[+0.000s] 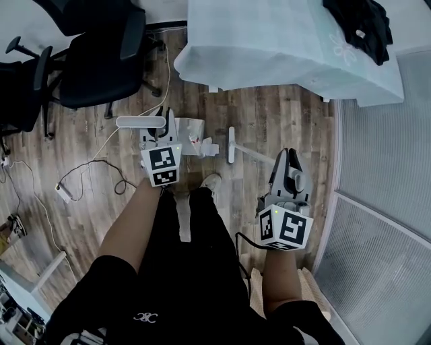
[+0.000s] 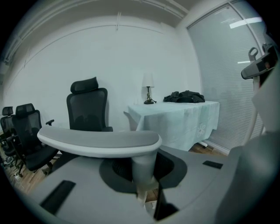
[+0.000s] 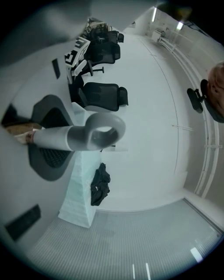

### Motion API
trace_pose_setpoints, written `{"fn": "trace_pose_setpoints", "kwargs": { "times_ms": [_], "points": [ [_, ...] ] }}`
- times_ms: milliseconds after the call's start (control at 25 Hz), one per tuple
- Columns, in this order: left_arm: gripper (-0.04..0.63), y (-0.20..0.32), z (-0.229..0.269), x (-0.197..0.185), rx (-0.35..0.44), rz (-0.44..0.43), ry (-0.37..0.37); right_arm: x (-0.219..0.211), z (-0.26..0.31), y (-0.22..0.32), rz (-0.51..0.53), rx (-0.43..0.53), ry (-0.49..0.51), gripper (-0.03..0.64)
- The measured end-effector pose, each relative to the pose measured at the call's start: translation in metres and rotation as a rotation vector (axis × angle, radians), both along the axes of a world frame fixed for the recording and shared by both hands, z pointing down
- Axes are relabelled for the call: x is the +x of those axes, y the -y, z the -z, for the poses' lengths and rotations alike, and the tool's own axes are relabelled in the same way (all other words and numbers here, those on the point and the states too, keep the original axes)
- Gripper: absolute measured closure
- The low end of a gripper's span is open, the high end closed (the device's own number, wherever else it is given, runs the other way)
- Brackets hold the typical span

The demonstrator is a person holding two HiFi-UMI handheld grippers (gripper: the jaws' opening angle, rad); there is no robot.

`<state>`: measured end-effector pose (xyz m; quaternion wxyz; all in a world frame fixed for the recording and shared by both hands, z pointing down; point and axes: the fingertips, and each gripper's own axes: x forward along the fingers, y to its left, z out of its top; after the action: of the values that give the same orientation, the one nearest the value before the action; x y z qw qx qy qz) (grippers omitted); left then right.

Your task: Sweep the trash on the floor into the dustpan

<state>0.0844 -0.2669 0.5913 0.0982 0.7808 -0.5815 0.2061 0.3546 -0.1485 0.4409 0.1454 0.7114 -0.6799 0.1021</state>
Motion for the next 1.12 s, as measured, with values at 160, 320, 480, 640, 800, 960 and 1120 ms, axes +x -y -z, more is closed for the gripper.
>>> {"fn": "trace_pose_setpoints", "kwargs": {
  "times_ms": [160,320,480,640,800,960,1120],
  "points": [
    [0.536,-0.005,0.001,0.000,0.008,-0.022,-0.010,-0.018,-0.015,-0.001,0.018,-0.027,-0.082,0.558],
    [0.536,-0.012,0.001,-0.010,-0.013,-0.031,-0.038,-0.046,-0.033,-0.007,0.031,-0.076,-0.104,0.558],
    [0.535,-0.021,0.000,-0.019,-0.037,-0.061,-0.078,-0.080,-0.045,-0.012,0.052,-0.101,-0.064,0.558],
    [0.535,-0.027,0.000,-0.028,-0.047,-0.085,-0.093,-0.120,-0.046,-0.011,0.055,-0.104,0.001,0.558],
    [0.535,-0.035,0.000,-0.032,-0.054,-0.124,-0.096,-0.148,-0.037,-0.006,0.027,-0.088,0.046,0.563],
    [0.535,-0.039,0.000,-0.041,-0.051,-0.142,-0.107,-0.173,-0.025,-0.001,0.059,-0.062,0.064,0.563],
    [0.535,-0.039,0.001,-0.049,-0.049,-0.152,-0.118,-0.174,-0.014,-0.002,0.057,-0.047,0.086,0.563]
  ]
}}
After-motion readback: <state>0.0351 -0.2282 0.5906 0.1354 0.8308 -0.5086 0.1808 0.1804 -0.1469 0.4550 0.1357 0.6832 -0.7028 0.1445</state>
